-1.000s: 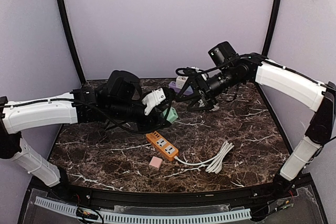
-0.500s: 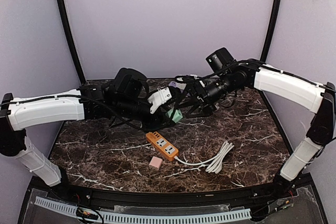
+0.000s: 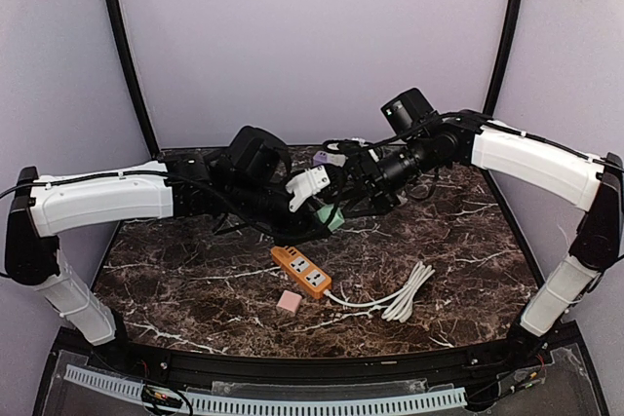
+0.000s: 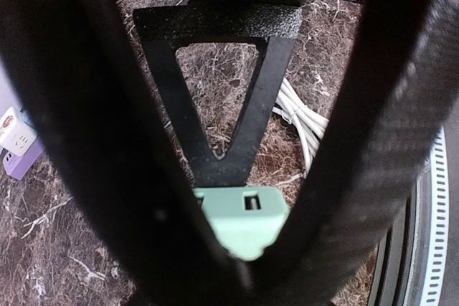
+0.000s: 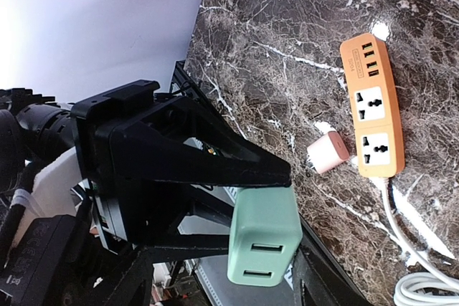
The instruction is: Insert the plug
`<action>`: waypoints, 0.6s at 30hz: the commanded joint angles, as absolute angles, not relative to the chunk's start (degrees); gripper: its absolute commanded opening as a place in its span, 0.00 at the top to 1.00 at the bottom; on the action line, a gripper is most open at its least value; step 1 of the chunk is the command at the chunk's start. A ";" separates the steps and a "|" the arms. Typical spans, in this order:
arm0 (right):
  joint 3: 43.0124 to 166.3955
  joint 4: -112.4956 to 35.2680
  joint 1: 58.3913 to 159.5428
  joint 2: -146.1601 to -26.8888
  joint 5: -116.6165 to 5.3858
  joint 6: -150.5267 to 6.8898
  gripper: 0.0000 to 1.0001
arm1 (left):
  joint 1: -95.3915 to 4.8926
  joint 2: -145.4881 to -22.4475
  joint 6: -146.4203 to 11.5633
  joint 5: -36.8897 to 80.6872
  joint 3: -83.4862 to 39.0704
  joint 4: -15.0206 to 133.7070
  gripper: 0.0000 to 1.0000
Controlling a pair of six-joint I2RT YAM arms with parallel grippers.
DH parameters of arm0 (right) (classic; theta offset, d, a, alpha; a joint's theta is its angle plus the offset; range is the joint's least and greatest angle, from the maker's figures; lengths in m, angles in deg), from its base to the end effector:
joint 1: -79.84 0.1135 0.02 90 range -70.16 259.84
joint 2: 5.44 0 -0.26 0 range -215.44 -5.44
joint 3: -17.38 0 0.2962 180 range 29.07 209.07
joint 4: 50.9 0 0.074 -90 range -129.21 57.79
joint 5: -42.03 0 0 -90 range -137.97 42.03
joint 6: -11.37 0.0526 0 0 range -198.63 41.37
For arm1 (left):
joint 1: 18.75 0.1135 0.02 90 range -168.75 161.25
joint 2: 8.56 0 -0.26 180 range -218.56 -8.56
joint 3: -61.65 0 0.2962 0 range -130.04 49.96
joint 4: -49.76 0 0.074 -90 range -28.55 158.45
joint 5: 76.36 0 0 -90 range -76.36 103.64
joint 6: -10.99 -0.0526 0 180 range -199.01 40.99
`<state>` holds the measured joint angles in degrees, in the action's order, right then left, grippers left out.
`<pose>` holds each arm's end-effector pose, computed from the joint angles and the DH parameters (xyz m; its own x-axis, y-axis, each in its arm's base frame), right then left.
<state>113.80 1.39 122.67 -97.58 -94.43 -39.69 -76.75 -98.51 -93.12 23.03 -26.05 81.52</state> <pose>0.2666 0.2991 0.3135 -0.9418 -0.2827 -0.1817 -0.2983 0.4541 0.8395 0.2153 -0.3608 0.2915 -0.0660 0.5595 -0.8262 0.9532 0.2802 0.1136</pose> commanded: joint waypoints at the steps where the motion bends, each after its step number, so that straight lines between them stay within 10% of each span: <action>1: 113.18 0.39 123.17 -97.69 -94.16 -39.87 0.35 | -76.55 -98.56 -92.24 23.15 -28.10 82.45 0.99; 18: 113.62 2.19 123.21 -100.44 -94.73 -41.30 0.49 | -76.55 -99.60 -91.43 23.48 -29.16 82.70 0.99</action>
